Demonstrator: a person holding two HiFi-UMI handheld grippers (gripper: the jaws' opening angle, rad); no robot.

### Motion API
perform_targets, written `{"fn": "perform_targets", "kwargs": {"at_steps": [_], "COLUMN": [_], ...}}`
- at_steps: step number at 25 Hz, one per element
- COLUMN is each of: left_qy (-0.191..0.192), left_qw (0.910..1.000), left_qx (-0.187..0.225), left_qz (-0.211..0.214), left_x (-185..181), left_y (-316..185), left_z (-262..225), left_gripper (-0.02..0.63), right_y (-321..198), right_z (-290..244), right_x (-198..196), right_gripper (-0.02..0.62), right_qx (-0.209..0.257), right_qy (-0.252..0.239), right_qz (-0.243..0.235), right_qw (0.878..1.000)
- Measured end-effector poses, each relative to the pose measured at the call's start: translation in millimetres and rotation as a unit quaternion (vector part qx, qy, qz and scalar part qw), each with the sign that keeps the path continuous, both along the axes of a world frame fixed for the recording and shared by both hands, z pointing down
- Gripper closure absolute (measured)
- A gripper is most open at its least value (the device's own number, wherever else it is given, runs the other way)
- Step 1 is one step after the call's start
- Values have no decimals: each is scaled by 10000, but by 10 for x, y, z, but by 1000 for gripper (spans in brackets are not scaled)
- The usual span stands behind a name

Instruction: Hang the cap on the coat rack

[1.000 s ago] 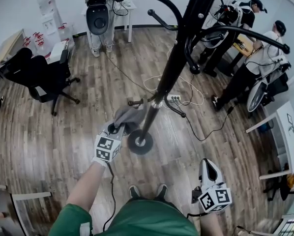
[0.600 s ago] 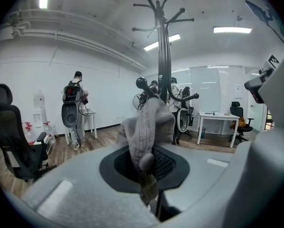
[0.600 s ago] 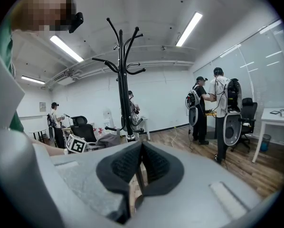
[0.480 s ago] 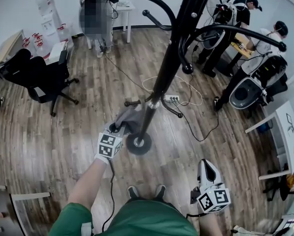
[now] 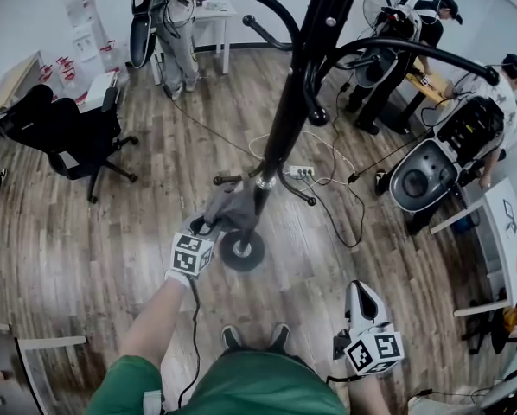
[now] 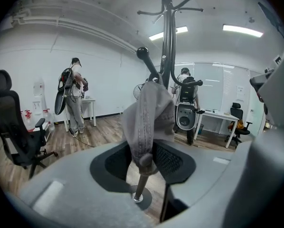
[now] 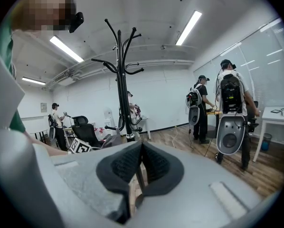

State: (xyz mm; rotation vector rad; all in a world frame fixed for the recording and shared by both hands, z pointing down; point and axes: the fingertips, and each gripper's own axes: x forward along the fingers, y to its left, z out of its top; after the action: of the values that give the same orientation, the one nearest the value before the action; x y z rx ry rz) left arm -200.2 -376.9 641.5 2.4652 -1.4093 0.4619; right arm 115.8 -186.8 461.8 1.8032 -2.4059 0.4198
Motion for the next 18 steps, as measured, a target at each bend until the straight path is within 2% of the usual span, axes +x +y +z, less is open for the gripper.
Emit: {"fn": "perform_targets", "kwargs": {"at_steps": [3, 5, 13, 18], "left_qy": [-19, -58, -166, 22], "left_qw": [10000, 9999, 9995, 9994], "left_qx": [-92, -122, -95, -17], "left_qz": [-33, -88, -249, -338], "left_x": [-18, -44, -130, -99], "left_y": [33, 69, 379, 624], "left_z": [52, 70, -5, -219], "left_gripper": [390, 362, 356, 357], "right_y": [-20, -34, -58, -161], "right_z": [16, 23, 16, -25], "right_x": [16, 25, 18, -29], "right_gripper": [594, 594, 594, 594], "right_qx": [-7, -11, 32, 85], "right_qy": [-27, -50, -145, -227], "right_qz": [-44, -83, -294, -483], "right_qw": [10000, 10000, 9995, 9985]}}
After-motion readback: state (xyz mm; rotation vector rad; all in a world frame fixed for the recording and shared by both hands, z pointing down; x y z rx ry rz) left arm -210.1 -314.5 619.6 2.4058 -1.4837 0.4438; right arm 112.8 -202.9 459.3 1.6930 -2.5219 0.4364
